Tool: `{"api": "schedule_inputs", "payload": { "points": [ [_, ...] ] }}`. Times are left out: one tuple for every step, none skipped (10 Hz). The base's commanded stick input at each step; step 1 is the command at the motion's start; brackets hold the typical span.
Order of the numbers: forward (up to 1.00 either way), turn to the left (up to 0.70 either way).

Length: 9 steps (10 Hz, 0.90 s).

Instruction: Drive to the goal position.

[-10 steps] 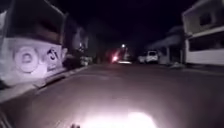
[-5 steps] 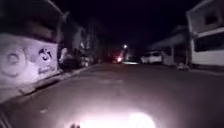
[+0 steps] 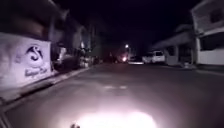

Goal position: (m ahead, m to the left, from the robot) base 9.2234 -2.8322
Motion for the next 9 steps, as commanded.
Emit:
{"api": "schedule_inputs", "payload": {
  "points": [
    [1.00,-0.27],
    [1.00,-0.27],
    [1.00,-0.13],
    [1.00,0.00],
    [1.00,0.00],
    [1.00,0.00],
    [1.00,0.00],
    [1.00,0.00],
    [1.00,0.00]
  ]
}}
